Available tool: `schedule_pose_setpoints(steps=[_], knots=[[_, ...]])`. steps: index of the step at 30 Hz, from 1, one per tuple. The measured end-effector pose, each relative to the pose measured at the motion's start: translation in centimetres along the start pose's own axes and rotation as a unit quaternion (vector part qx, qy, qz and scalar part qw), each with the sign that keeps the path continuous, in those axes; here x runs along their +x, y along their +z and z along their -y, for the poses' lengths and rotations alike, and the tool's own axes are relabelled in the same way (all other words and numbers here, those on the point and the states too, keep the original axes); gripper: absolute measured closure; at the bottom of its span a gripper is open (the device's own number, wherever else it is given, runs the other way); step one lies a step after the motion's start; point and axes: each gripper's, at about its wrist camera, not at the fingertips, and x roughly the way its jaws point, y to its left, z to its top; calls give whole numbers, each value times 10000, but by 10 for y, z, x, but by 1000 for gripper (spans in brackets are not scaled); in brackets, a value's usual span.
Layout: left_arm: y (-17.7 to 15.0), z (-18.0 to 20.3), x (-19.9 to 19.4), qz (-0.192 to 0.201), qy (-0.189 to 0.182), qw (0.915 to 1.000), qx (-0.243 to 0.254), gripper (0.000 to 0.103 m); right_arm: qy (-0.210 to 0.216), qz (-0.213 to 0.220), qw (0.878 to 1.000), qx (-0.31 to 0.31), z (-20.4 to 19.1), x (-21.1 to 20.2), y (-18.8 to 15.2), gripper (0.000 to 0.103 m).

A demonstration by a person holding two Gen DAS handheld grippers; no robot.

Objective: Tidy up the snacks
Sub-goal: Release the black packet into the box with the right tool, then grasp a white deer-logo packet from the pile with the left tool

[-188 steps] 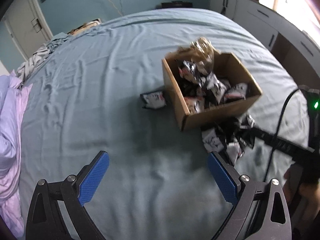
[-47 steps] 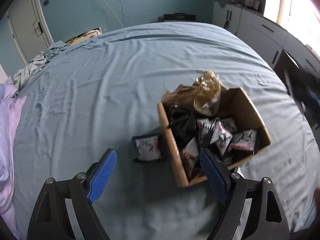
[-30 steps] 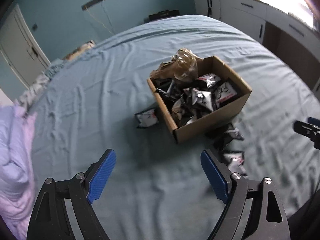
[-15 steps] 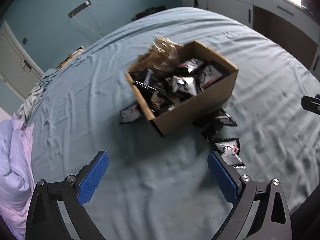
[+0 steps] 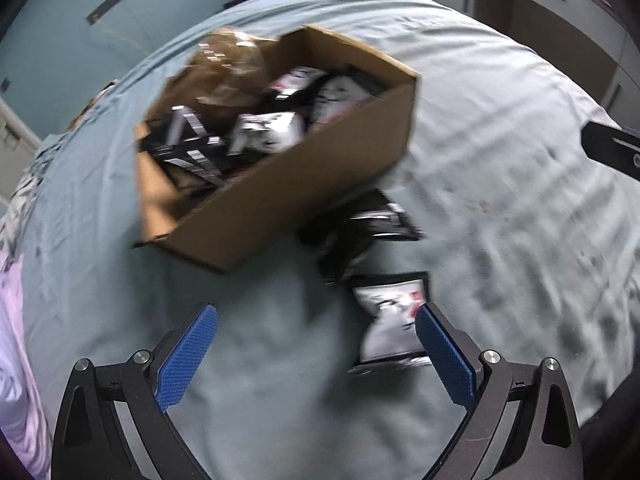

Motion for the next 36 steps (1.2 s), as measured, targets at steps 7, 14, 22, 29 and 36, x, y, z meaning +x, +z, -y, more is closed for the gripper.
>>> schedule_pose_setpoints(steps=[7, 14, 22, 29, 36], knots=[[-5, 18, 8, -207, -286, 9992, 184, 20, 252, -279, 9985, 397, 19, 3, 3, 18], [-13, 2, -5, -378, -669, 9965, -335, 80, 659, -406, 9927, 922, 37, 3, 5, 18], [-25, -45, -73, 232, -629, 9931, -959, 103, 678, -368, 9918, 1017, 38, -7, 3, 18], [-16, -87, -119, 541, -768, 9927, -758, 103, 605, -336, 9945, 783, 29, -9, 1, 18], [-41, -86, -55, -125, -1005, 9901, -968, 77, 846, -494, 9904, 978, 28, 1, 7, 18]])
